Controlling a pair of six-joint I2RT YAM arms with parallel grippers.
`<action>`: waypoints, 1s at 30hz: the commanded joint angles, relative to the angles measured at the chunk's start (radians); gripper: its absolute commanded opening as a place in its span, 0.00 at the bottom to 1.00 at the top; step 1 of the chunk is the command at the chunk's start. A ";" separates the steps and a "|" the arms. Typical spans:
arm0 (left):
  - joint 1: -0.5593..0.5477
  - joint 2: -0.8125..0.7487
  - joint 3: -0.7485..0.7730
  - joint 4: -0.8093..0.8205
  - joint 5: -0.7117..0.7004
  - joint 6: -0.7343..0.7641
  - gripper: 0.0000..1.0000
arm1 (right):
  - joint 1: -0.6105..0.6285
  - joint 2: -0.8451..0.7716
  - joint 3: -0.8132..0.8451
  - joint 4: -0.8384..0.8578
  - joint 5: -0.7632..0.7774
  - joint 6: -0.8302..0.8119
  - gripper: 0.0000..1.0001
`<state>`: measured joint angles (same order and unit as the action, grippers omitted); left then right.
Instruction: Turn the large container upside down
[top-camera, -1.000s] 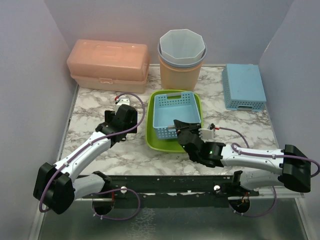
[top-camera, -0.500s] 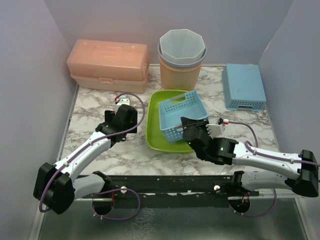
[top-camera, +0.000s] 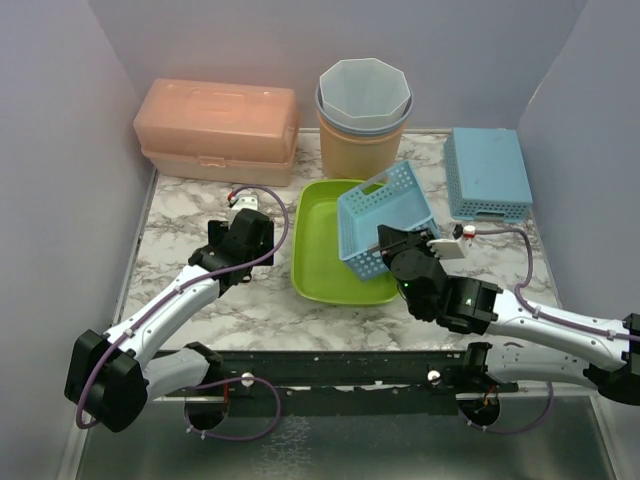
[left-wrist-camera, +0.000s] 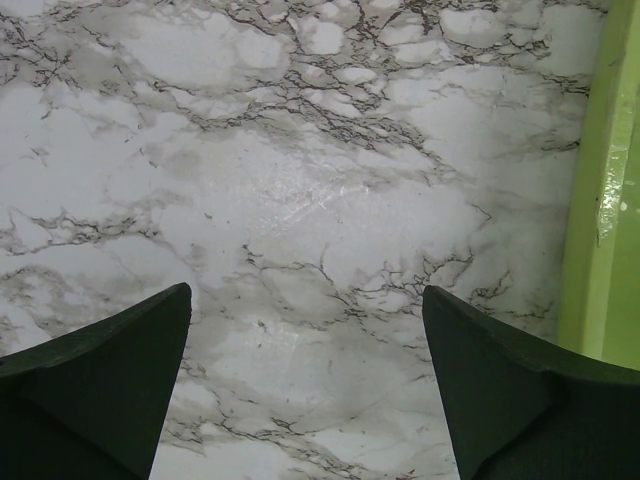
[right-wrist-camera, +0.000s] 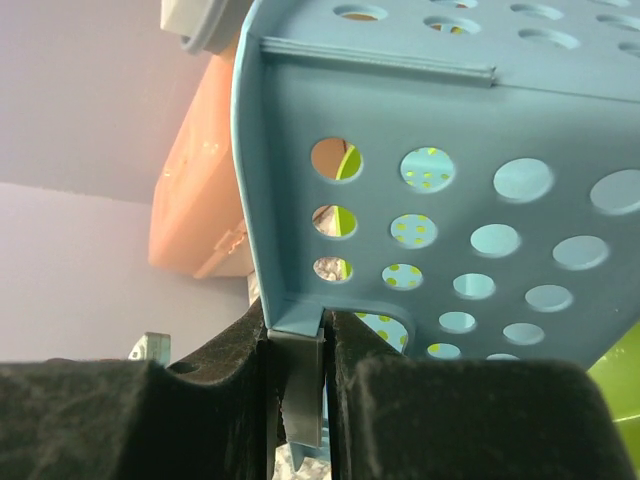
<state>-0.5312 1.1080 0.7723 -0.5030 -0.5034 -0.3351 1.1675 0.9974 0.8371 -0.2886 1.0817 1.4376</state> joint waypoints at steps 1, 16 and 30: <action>0.005 -0.004 0.024 -0.001 -0.014 0.003 0.99 | -0.004 -0.050 -0.013 0.071 0.098 -0.152 0.01; 0.005 -0.006 0.023 -0.001 -0.011 0.004 0.99 | -0.003 -0.215 -0.032 0.405 -0.091 -0.862 0.01; 0.005 -0.001 0.024 -0.002 -0.010 0.003 0.99 | -0.003 -0.427 -0.033 0.291 -0.066 -1.270 0.01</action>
<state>-0.5312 1.1080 0.7723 -0.5030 -0.5034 -0.3351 1.1675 0.6411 0.7998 0.0322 0.9863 0.3515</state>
